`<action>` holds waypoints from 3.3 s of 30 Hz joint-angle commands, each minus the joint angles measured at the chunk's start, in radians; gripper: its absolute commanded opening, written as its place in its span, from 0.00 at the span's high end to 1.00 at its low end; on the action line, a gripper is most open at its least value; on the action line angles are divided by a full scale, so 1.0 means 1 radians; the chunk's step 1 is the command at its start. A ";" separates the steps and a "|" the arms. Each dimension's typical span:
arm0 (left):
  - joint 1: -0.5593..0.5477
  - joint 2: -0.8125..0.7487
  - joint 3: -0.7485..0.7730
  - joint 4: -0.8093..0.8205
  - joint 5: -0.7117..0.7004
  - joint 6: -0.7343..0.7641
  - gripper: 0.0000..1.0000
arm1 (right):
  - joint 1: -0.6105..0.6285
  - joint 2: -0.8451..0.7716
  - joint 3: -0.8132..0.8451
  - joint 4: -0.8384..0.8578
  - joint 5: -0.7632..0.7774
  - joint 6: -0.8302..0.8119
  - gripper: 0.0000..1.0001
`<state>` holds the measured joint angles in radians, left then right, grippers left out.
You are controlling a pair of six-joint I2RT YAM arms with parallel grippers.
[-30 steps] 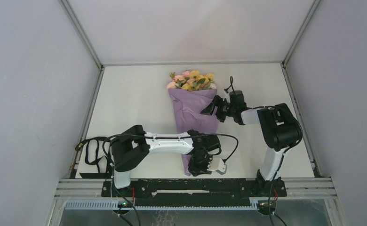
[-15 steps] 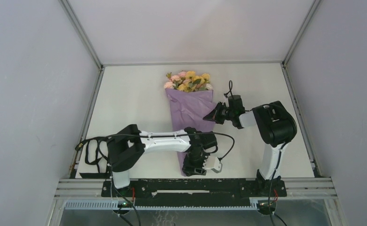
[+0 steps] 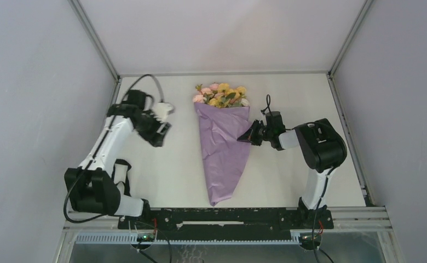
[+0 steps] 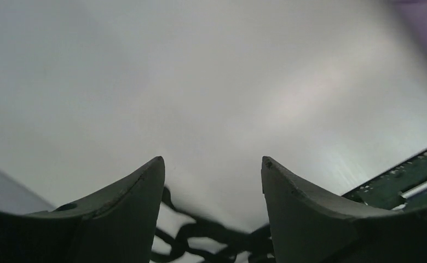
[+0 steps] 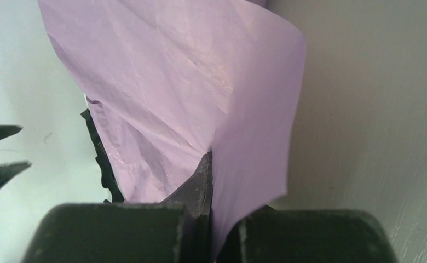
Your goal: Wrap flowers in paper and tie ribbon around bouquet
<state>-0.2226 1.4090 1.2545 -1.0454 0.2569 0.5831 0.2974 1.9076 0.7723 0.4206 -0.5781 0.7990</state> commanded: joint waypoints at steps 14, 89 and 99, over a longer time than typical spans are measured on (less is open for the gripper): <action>0.641 0.191 -0.373 0.201 -0.092 -0.005 0.34 | 0.023 -0.089 -0.001 -0.110 0.027 -0.083 1.00; -1.215 0.570 0.309 0.132 0.001 0.220 0.87 | -0.033 -0.100 0.355 -0.276 -0.069 0.116 1.00; -1.169 0.552 0.202 0.536 -0.327 0.227 0.91 | 0.004 -0.143 0.354 -0.269 -0.118 0.154 1.00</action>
<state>-1.4303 1.9972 1.4921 -0.7536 0.1135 0.7956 0.2806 1.8133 1.0878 0.1280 -0.6613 0.9421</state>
